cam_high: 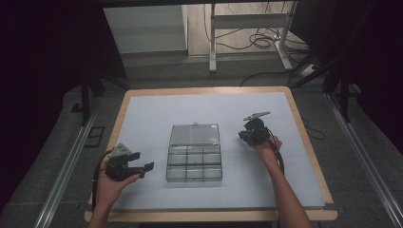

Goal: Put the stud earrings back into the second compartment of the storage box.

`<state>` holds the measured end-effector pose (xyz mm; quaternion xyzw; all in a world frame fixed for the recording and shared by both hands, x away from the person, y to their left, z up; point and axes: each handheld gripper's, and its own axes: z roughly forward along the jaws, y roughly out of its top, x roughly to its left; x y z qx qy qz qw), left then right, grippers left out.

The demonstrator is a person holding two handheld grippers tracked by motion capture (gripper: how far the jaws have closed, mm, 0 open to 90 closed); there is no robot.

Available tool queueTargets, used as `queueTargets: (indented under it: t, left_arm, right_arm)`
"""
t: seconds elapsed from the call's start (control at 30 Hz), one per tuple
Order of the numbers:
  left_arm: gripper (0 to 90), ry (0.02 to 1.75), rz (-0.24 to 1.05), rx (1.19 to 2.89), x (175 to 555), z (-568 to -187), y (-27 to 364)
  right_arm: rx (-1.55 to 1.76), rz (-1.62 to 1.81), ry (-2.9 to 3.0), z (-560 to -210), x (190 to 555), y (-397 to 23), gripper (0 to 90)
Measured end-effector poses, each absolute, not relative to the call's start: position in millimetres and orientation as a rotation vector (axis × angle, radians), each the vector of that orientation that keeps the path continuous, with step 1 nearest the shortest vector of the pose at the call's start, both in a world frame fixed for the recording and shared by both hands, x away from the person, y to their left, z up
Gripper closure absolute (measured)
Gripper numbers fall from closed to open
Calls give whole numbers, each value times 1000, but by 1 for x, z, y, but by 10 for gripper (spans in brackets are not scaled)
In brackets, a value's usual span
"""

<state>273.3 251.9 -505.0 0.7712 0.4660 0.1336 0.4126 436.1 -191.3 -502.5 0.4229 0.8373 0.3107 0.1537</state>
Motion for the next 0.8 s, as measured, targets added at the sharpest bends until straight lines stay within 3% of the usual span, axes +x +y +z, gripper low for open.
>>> queueTargets:
  t: [0.8]
  left_arm:
    - [249,1172,331,1938,273,-505,251]
  right_arm:
    - [1132,983,2411,-487,419,-181,826]
